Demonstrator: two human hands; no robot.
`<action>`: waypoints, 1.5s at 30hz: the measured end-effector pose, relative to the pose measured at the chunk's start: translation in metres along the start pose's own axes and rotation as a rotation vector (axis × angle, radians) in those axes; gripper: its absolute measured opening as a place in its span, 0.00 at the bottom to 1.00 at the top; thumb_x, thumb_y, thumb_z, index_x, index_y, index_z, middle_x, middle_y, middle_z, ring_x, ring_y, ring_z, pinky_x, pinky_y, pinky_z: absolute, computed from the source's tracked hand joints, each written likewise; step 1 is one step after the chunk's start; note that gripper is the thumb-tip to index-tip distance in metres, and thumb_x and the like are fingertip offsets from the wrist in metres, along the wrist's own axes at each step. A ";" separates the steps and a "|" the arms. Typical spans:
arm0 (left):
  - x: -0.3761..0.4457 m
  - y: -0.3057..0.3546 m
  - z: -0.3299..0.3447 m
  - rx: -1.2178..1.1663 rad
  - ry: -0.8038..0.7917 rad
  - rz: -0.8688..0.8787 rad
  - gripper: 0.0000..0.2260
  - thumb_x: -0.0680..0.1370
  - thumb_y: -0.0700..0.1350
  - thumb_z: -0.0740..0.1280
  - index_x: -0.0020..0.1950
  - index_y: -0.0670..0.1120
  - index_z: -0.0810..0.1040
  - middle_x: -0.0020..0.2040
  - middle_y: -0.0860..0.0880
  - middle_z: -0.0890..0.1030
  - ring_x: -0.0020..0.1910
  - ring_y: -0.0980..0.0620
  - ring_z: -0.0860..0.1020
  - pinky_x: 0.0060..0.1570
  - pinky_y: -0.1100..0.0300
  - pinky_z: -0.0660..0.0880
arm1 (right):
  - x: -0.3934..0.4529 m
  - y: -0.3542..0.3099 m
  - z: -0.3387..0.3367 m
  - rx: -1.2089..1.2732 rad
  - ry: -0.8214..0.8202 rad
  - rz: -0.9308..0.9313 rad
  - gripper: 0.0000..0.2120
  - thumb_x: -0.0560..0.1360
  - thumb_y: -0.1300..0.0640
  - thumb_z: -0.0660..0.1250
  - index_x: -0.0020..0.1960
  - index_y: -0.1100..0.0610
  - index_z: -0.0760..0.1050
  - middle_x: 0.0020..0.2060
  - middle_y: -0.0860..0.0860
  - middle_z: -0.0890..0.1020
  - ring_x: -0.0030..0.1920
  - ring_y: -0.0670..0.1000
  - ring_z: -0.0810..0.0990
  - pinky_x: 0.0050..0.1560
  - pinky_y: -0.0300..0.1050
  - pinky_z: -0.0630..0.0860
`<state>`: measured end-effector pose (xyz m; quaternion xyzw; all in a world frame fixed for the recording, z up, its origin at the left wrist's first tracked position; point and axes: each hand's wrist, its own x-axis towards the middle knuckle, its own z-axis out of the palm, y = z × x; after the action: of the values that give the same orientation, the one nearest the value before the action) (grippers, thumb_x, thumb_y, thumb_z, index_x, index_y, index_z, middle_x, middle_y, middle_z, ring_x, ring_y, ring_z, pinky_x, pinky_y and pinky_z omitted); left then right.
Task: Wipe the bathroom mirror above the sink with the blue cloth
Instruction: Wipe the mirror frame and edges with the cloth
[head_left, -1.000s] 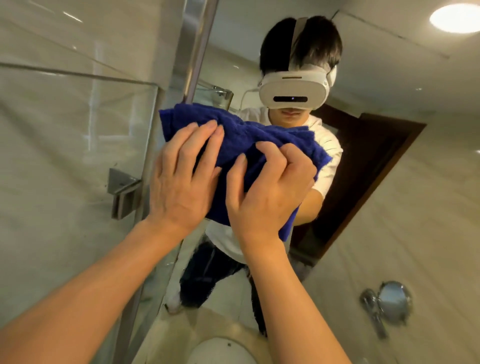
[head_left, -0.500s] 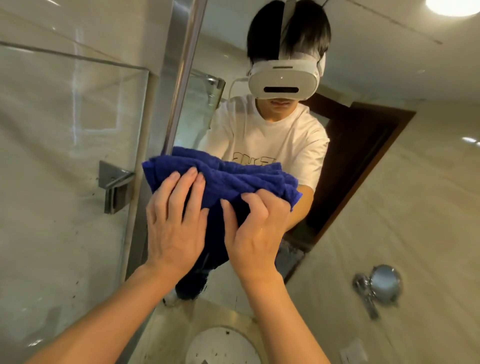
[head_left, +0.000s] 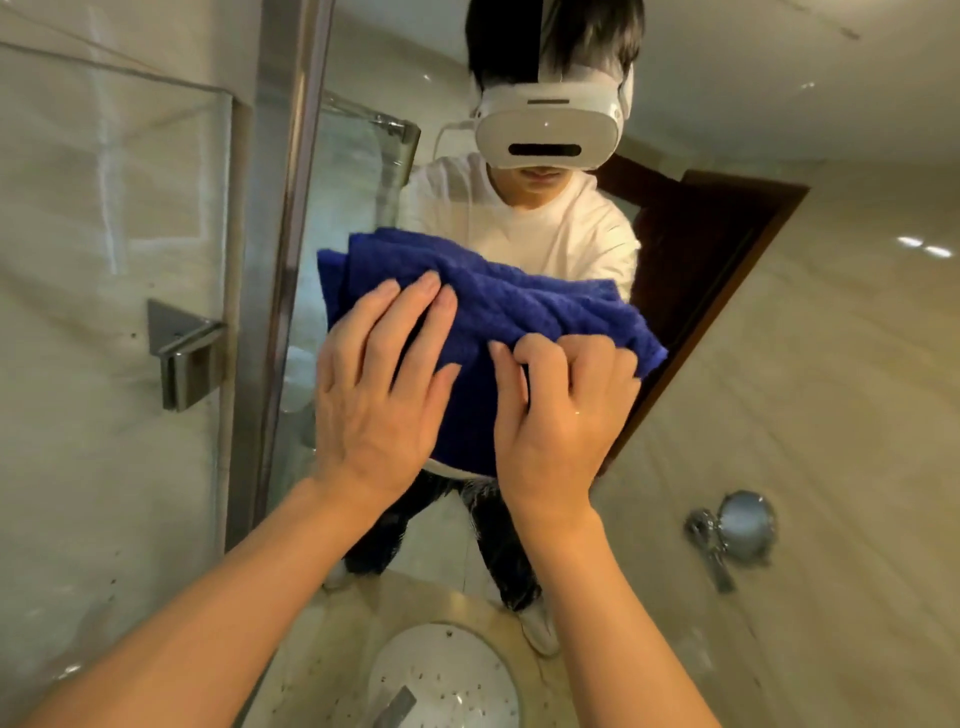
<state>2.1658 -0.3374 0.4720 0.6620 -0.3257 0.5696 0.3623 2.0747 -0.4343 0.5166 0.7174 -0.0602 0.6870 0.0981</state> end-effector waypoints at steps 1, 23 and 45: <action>-0.011 -0.001 -0.005 0.026 -0.027 0.005 0.22 0.82 0.45 0.65 0.74 0.43 0.66 0.71 0.44 0.67 0.68 0.43 0.67 0.68 0.50 0.66 | -0.011 -0.001 -0.004 -0.010 -0.035 -0.005 0.11 0.76 0.56 0.72 0.37 0.59 0.79 0.33 0.55 0.75 0.34 0.56 0.69 0.35 0.52 0.67; 0.003 -0.002 -0.067 -0.187 -0.393 -0.546 0.19 0.78 0.51 0.65 0.65 0.54 0.61 0.45 0.56 0.69 0.43 0.48 0.75 0.34 0.54 0.69 | -0.014 -0.067 -0.014 0.129 -0.501 0.446 0.12 0.77 0.46 0.66 0.41 0.51 0.68 0.27 0.47 0.76 0.28 0.54 0.76 0.26 0.47 0.71; -0.019 0.046 -0.056 -0.290 -0.480 -0.625 0.22 0.77 0.50 0.67 0.66 0.51 0.60 0.51 0.46 0.75 0.48 0.42 0.76 0.37 0.52 0.69 | -0.038 -0.027 -0.039 0.070 -0.439 0.474 0.10 0.76 0.45 0.67 0.41 0.50 0.72 0.29 0.45 0.77 0.29 0.47 0.75 0.28 0.49 0.72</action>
<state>2.0951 -0.3141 0.4634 0.7850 -0.2612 0.2099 0.5210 2.0413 -0.4015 0.4783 0.8173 -0.2217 0.5214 -0.1049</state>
